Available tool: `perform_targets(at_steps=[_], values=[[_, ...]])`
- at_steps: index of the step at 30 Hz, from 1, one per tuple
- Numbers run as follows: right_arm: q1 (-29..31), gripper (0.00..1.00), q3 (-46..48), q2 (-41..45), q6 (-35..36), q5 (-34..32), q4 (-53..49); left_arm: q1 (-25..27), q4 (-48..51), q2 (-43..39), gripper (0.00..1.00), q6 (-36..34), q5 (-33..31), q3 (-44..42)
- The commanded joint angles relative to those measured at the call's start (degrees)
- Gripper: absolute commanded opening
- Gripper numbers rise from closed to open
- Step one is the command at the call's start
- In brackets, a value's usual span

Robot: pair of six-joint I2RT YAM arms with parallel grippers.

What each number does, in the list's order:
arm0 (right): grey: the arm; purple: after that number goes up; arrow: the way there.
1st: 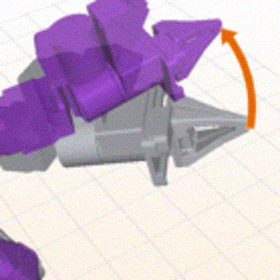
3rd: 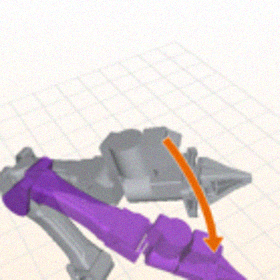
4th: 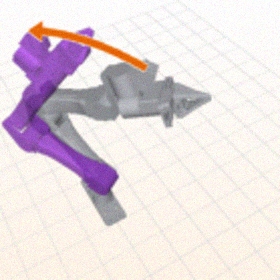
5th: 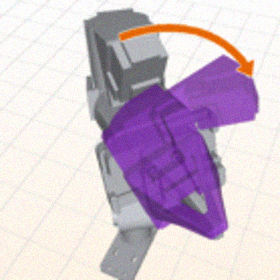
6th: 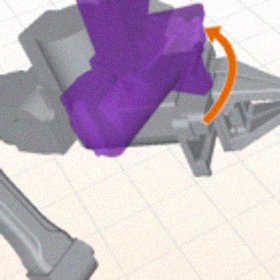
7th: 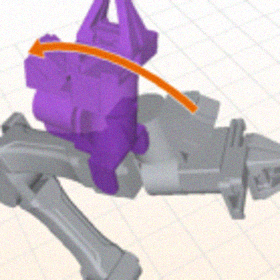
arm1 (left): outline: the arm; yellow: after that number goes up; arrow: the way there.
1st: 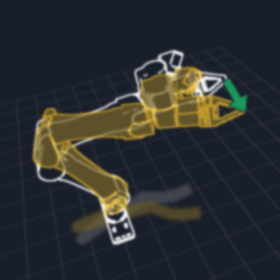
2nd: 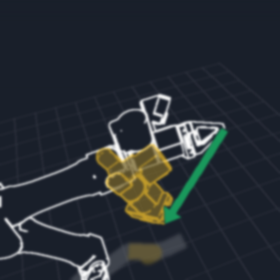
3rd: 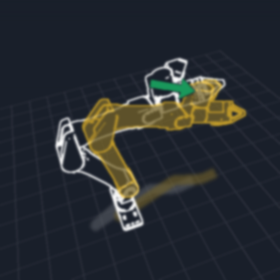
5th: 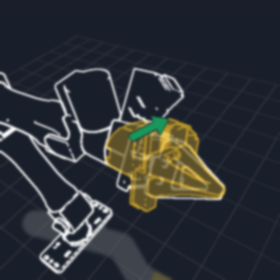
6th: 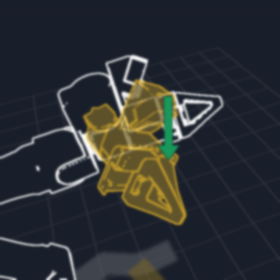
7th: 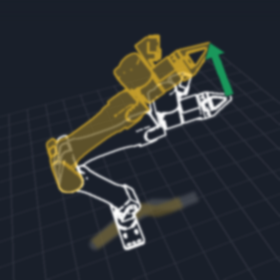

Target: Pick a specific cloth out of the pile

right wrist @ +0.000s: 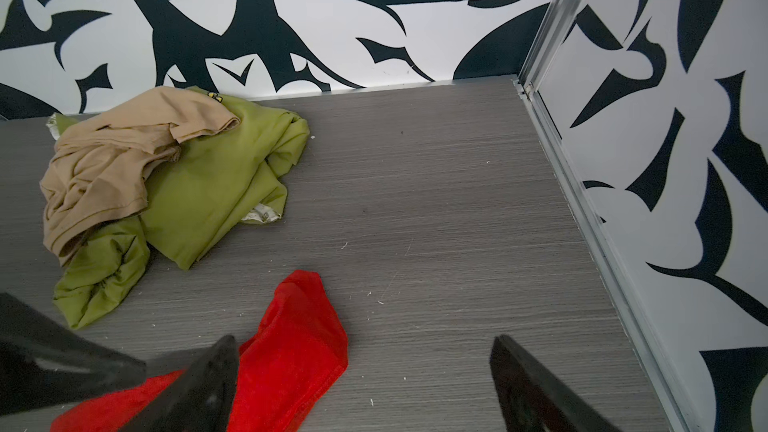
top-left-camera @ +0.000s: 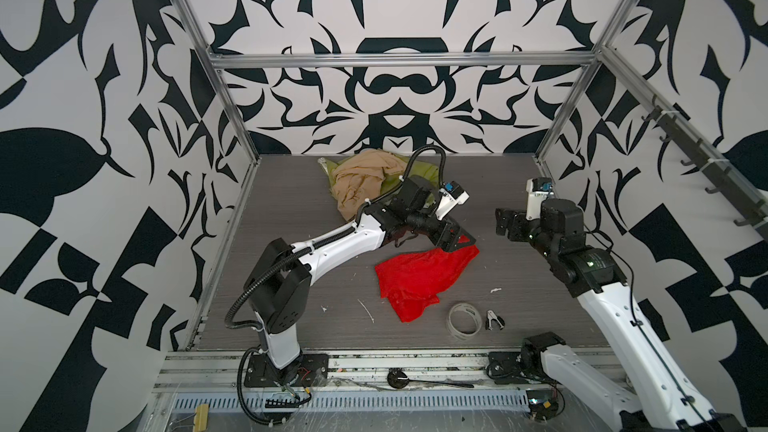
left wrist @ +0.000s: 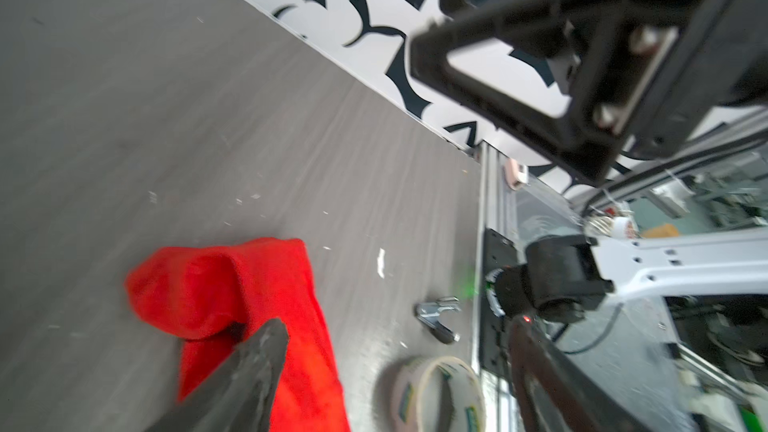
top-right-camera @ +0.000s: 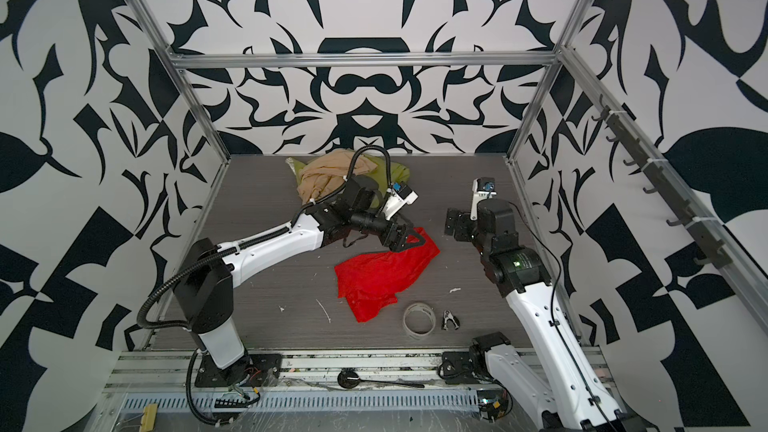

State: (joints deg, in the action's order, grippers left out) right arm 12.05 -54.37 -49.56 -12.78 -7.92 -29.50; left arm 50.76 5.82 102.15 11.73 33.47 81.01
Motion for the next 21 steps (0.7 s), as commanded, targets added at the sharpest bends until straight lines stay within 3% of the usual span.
perform_targets(at_steps=[1,21], values=[[-0.27,0.96,0.61,0.57,-2.43,1.32,3.42,0.63,-0.27,2.76,0.86,3.08,3.04,-1.04],[-0.29,0.95,5.63,2.88,-3.08,1.43,5.02,-1.13,-9.38,17.47,0.80,6.92,5.02,2.12]])
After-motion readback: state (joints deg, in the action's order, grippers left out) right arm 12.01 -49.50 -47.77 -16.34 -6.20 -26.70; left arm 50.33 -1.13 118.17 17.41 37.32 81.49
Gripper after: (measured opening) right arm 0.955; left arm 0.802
